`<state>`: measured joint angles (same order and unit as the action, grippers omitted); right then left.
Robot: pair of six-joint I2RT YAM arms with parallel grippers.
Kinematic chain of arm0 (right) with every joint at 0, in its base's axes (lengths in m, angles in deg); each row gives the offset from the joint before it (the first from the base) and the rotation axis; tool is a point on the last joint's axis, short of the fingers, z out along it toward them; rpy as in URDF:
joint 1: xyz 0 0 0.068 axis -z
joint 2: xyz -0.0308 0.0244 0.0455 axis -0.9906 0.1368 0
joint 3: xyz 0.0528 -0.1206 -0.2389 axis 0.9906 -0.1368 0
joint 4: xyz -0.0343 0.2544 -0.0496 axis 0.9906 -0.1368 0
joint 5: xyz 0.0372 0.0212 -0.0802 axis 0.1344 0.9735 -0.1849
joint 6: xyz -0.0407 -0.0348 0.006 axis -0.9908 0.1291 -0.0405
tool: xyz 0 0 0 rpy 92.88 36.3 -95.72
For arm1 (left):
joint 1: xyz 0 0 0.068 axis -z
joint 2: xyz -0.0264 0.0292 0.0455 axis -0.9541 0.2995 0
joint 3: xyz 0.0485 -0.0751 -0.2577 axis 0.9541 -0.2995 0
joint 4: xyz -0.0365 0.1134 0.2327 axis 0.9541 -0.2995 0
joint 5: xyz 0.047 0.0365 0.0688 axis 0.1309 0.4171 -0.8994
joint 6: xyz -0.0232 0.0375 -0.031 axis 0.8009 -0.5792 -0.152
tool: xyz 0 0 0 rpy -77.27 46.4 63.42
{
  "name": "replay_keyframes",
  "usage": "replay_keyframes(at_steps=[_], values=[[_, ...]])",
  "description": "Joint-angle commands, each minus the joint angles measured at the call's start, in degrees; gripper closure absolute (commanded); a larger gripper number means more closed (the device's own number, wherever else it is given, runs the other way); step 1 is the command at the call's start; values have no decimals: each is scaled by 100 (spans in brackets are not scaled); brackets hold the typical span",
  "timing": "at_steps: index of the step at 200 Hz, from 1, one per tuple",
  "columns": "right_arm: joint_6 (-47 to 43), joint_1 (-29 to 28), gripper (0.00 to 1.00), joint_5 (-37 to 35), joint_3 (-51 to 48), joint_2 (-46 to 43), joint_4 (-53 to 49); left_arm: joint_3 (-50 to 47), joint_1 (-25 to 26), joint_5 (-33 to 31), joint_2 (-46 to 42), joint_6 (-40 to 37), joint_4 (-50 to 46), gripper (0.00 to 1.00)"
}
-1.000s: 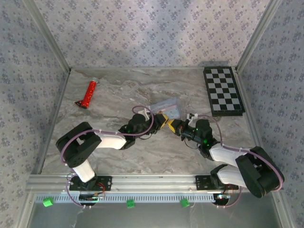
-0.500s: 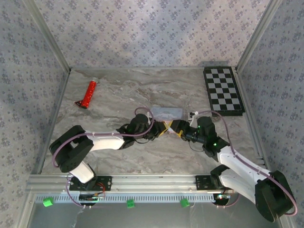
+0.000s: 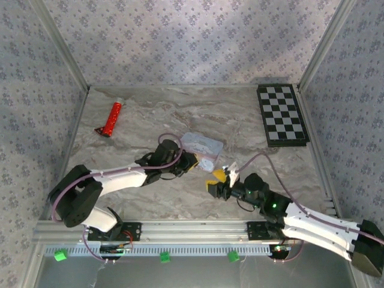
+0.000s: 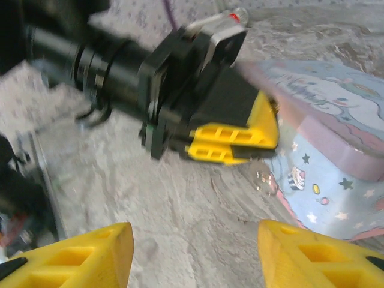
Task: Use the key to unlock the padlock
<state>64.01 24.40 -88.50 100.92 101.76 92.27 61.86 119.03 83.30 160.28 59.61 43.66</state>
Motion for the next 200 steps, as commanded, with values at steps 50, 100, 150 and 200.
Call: replay_keyframes(at_steps=[50,100,150,200], values=[[-2209,-915,44,-1573,438,1432,1229,-117,-143,193,-587,-230,-215,100],[-2523,-1047,46,-1972,716,2606,2036,-170,-139,291,-719,-223,-255,100],[-2554,-1003,49,-2337,846,3366,2488,-335,-116,304,-906,-136,-175,100],[-2572,-1012,54,-2526,1036,4030,2724,-399,-79,279,-1042,-109,-232,100]])
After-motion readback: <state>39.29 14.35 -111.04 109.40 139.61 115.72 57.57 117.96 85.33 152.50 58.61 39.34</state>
